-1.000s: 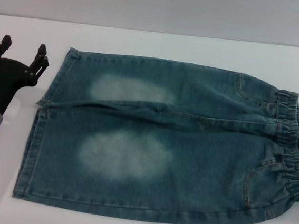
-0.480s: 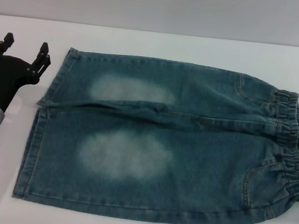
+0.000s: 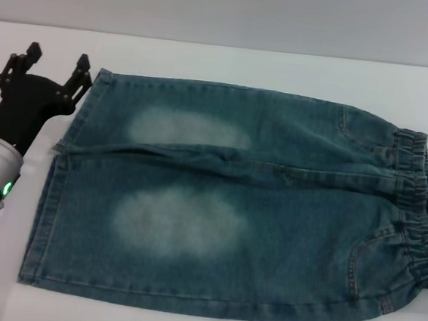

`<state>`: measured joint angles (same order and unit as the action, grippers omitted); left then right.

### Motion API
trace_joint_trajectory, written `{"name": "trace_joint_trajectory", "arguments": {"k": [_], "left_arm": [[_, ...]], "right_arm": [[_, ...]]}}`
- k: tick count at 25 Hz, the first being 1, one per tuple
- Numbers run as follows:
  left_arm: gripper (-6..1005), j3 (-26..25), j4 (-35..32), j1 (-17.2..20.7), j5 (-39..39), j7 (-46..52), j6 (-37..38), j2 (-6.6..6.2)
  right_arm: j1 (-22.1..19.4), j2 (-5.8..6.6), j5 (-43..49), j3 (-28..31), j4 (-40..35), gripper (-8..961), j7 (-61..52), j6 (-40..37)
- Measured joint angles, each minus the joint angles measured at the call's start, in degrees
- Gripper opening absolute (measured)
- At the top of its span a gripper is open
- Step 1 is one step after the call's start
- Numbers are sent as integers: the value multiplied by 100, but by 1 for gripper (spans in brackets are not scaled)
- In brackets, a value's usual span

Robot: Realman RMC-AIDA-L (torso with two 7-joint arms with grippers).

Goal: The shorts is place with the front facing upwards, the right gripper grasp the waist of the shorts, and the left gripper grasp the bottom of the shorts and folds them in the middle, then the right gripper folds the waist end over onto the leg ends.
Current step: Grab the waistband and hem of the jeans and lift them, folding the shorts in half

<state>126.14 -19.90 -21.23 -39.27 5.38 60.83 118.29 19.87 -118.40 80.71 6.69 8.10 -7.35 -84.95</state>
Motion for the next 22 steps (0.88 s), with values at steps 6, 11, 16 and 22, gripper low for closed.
{"name": "trace_joint_trajectory", "arguments": {"k": [6,11,16,22], "left_arm": [[785,-56,-660,-298,8,35,-1236,-148],[785,-435,-1501,-558,12,38,-3071,-352],[784,-1106,-2587,-599,79,-49,-4986,-478],[784,-2113,-3839,-583,449,-315,-7502,-482]], "right_arm": [[569,519,906,-70,-42,779,-1783,1453],[1300,874,2631,-383,-931,780,-4988,2405],[1722,285,4031,-1402,-3554,780,-8190,2091],[1446,14,4358,-2960,-5409,777,-10914,1718]]}}
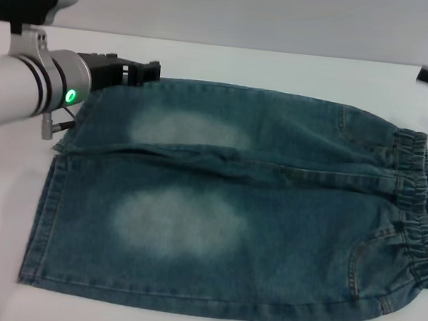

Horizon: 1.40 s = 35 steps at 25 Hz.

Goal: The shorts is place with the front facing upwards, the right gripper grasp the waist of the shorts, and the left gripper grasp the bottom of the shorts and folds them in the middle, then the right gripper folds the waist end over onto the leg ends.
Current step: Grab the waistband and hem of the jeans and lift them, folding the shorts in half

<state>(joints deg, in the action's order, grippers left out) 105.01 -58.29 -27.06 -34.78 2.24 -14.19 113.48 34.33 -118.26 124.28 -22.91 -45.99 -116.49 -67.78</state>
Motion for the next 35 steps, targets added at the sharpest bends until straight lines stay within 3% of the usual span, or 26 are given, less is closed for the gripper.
{"name": "trace_joint_trajectory", "arguments": {"k": [2,3,4,5,7,8,12,16,18,24,35], "left_arm": [[784,0,0,0,0,0,0,0],[784,-697,-717,86,15,-557,-1448,183],[784,-697,-717,86,15,-557,-1448,183],[784,-1199,-1166,186,5,-990,-2233,379],[783,-1199,-1166,186,5,-990,-2233,379],[783,-1457,-1611,383,-147,-1333,-2720,463],[783,-1823,-2148,546,-385,-1421,-3744,430],[777,-1851,-2557,818,-344,-1415,-4083,432],[773,-1822,-2866,1032,-233,-1354,-4360,443],[760,-1813,-3041,1084,189,-1163,-5287,444],[738,-1752,-3090,1062,386,-1065,-5674,454]], "right_arm": [[-87,29,383,-268,-177,776,-897,-177],[-116,36,578,-334,-263,776,-1216,-308],[-131,34,730,-367,-327,775,-1425,-477],[-154,30,881,-371,-406,775,-1608,-752],[-198,22,1017,-359,-503,775,-1794,-1222],[-228,22,1034,-342,-532,775,-1850,-1472],[-398,8,950,-305,-847,775,-2044,-2183],[-725,-53,456,-256,-1227,776,-2280,-2792],[-882,-56,279,-248,-1298,776,-2390,-2948],[-1226,-54,17,-43,-1214,776,-2425,-3225],[-1361,-35,-3,152,-1046,776,-2032,-3648]]}}
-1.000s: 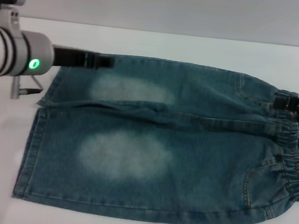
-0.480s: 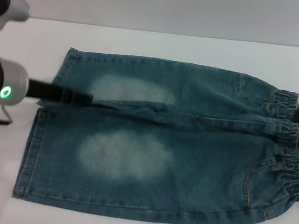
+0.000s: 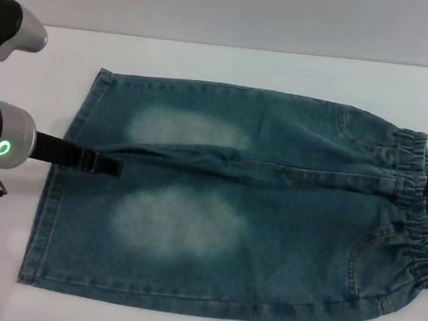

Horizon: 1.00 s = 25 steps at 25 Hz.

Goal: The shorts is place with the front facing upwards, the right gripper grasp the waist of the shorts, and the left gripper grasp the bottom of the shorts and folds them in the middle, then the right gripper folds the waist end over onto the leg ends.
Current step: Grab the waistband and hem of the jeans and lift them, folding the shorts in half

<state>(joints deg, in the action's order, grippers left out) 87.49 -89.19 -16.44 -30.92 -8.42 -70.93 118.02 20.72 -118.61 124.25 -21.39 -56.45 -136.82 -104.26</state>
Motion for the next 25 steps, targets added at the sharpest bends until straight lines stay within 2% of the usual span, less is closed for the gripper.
{"name": "trace_joint_trajectory", "arguments": {"k": [4,8,10,11,15,19,25], "left_arm": [[730,2,-2,-6,25,0,-53,-3],[721,-33,-45,-9,92,152,-527,-9],[717,-33,-45,-9,92,152,-527,-9],[715,4,-122,-25,374,399,-927,-7],[707,55,-144,-123,724,661,-1499,9],[699,332,-179,-251,1121,1110,-2103,3],[687,614,-153,-310,1199,1394,-2378,20]], "right_arm": [[-14,16,12,87,44,776,-64,7],[-106,19,171,376,24,775,-106,17],[-183,20,229,494,28,775,-111,14],[-214,20,244,516,34,775,-114,14],[-305,22,304,541,63,775,-76,-4],[-337,26,316,556,39,776,-67,-26],[-304,64,424,555,20,776,-57,-16]]}}
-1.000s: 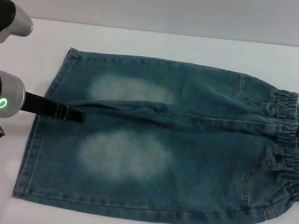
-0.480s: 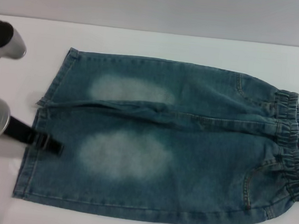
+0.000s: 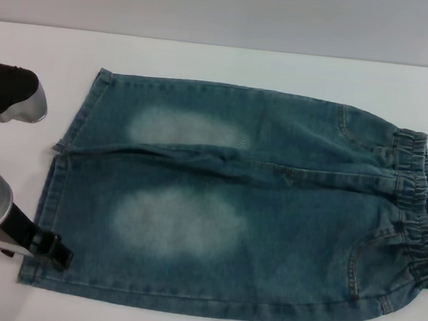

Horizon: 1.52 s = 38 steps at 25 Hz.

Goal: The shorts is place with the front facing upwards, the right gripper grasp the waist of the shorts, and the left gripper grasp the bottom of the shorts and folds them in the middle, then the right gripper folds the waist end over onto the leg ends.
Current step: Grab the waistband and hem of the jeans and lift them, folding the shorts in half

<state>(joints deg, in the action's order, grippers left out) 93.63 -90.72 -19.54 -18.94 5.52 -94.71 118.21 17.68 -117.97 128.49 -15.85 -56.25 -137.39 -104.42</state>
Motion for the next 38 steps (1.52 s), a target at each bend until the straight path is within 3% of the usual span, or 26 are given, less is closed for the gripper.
{"name": "trace_joint_trajectory", "arguments": {"k": [13,30,35,38], "left_arm": [[660,241,229,-6,-78,213,-39,9],[625,129,253,-87,-53,197,-104,-21],[418,116,283,-117,-54,188,-108,-30],[210,98,306,-123,-83,167,-109,-30]], "right_arm": [[25,20,27,-19,12,775,28,-25],[59,32,-9,3,44,776,28,-99],[81,50,-15,22,41,776,20,-105],[98,66,-22,32,44,775,21,-105]]}}
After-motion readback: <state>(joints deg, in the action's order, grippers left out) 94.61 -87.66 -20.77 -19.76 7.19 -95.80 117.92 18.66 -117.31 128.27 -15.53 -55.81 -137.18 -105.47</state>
